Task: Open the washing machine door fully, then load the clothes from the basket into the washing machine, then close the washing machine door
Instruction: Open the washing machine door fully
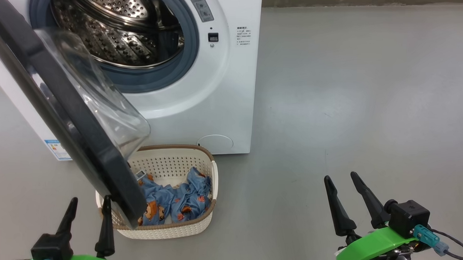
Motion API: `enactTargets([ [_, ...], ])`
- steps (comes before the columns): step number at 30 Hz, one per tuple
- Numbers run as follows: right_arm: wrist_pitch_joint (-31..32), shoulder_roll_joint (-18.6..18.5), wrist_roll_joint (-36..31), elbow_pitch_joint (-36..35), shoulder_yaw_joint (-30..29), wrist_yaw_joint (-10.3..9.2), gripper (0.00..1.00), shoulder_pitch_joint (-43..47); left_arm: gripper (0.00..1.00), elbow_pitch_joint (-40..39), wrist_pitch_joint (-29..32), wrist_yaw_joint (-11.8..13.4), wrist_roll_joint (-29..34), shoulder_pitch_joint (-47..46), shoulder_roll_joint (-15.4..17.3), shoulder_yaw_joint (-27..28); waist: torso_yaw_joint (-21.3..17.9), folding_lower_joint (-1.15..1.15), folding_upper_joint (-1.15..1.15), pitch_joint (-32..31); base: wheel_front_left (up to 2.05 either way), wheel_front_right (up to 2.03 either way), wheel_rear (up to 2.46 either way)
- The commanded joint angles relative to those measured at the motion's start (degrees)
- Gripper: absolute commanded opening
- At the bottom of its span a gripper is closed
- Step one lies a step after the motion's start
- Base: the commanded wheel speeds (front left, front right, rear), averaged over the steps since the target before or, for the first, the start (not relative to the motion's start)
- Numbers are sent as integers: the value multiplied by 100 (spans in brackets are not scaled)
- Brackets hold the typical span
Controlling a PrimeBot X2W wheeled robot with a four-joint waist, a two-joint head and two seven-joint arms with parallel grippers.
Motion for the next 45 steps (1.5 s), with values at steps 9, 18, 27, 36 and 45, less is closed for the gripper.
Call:
enactTargets([
  [9,15,50,-62,-175,54,9,100,-87,100,-120,-37,85,-60,-121,92,98,31,0,0,-28,0,0,0],
  [18,9,52,23,-159,74,9,100,-77,100,-134,-37,112,-62,-96,92,70,64,0,0,-27,0,0,0],
  [27,-18,53,52,-117,63,9,100,-81,100,-139,-37,107,-52,-99,92,82,75,0,0,-9,0,0,0],
  [36,-26,53,48,-70,41,9,100,-86,100,-159,-37,118,-52,-81,92,86,79,0,0,-20,0,0,0],
  [45,-29,53,12,-76,46,9,100,-71,100,-167,-37,139,-59,-51,92,72,106,0,0,-49,0,0,0],
])
